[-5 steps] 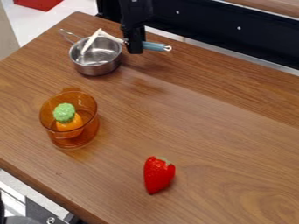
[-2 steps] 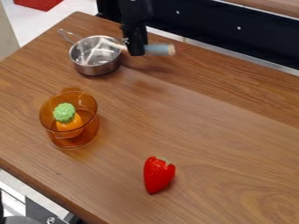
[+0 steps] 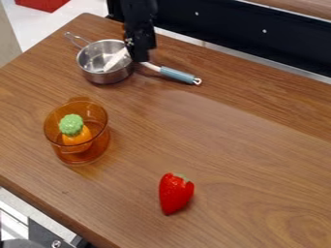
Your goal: Put the skimmer in the pot
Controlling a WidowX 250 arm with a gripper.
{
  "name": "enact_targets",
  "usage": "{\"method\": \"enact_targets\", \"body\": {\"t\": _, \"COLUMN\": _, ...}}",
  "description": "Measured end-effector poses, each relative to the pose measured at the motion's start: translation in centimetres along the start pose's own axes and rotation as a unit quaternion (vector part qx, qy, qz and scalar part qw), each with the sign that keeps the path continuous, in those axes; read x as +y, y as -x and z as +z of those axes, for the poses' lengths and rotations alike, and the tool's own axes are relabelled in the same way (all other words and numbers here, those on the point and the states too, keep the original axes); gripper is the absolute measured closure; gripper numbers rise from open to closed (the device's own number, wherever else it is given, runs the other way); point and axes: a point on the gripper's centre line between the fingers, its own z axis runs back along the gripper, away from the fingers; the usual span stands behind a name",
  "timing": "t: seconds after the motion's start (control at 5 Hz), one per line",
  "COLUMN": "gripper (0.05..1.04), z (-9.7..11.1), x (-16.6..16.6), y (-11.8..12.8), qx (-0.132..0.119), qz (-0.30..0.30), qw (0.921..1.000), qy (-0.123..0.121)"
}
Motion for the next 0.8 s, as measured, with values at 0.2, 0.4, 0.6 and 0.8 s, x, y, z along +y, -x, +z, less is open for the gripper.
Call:
{"method": "enact_targets", "body": {"t": 0.2, "gripper": 0.089, "z": 0.0, "x": 0.1, "y": 0.0, "qx": 0.000, "qz": -0.001, "qw": 1.0000, "qy": -0.002}}
{"method": "enact_targets", "body": {"t": 0.4, "gripper": 0.089, "z": -0.9, "x": -0.2, "y": 0.2, "qx": 0.007, "qz": 0.020, "qw": 0.9998, "qy": 0.001}}
{"method": "enact_targets", "body": {"t": 0.6, "gripper": 0.089, "z": -2.0, "x": -1.5, "y": -0.4, "qx": 0.027, "qz": 0.077, "qw": 0.9965, "qy": -0.018}}
{"method": "enact_targets", "body": {"t": 0.8, "gripper": 0.089, "z": -1.1, "x": -3.1, "y": -1.7, "qx": 0.012, "qz": 0.109, "qw": 0.9916, "qy": -0.068}}
